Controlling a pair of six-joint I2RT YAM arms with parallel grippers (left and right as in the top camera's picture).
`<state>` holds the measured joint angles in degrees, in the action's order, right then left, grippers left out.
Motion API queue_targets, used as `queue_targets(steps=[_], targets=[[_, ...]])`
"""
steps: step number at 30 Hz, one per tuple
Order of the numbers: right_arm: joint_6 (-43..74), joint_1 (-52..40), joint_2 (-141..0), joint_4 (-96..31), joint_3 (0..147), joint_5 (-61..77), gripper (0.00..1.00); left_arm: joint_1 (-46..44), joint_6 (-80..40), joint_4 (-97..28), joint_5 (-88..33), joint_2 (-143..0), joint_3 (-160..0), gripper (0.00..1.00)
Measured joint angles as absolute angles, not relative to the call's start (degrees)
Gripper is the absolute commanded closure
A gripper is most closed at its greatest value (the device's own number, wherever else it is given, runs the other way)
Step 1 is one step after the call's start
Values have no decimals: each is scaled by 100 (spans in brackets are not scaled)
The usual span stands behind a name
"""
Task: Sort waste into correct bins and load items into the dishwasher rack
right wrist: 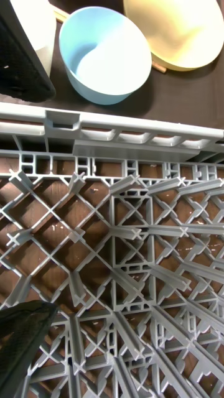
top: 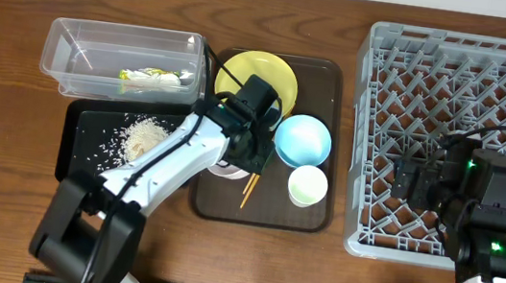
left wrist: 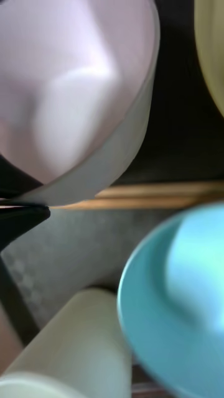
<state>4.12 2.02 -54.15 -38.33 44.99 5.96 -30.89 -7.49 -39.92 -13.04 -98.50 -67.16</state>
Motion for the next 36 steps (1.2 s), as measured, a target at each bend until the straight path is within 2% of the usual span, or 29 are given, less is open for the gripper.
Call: queue_targets(steps=[1, 2, 5, 7, 19, 29, 32, 36], targets=[[412, 202, -5415, -3833, 4499, 596, 1, -3089, -766, -3977, -1264, -9872, -6716, 71], [412, 202, -5415, -3833, 4499, 596, 1, -3089, -762, -3955, -1225, -9880, -6716, 64], [410, 202, -5415, -3835, 4499, 596, 1, -3089, -801, -3854, -1157, -9880, -6716, 53], [412, 202, -5415, -3835, 4499, 596, 1, -3089, -788, -3850, -1155, -9880, -6716, 50], [410, 202, -5415, -3835, 4499, 596, 1, -3127, -766, -3883, -1479, -9052, -7022, 49], [412, 202, -5415, -3835, 4499, 596, 1, -3782, -768, -3710, -1640, -9148, -6982, 49], [412, 202, -5415, -3848, 4499, 598, 1, -3942, -768, -3688, -1658, -9389, -6973, 50], [412, 202, -5415, -3894, 4499, 596, 1, -4021, -790, -3577, -1658, -9819, -6971, 59]])
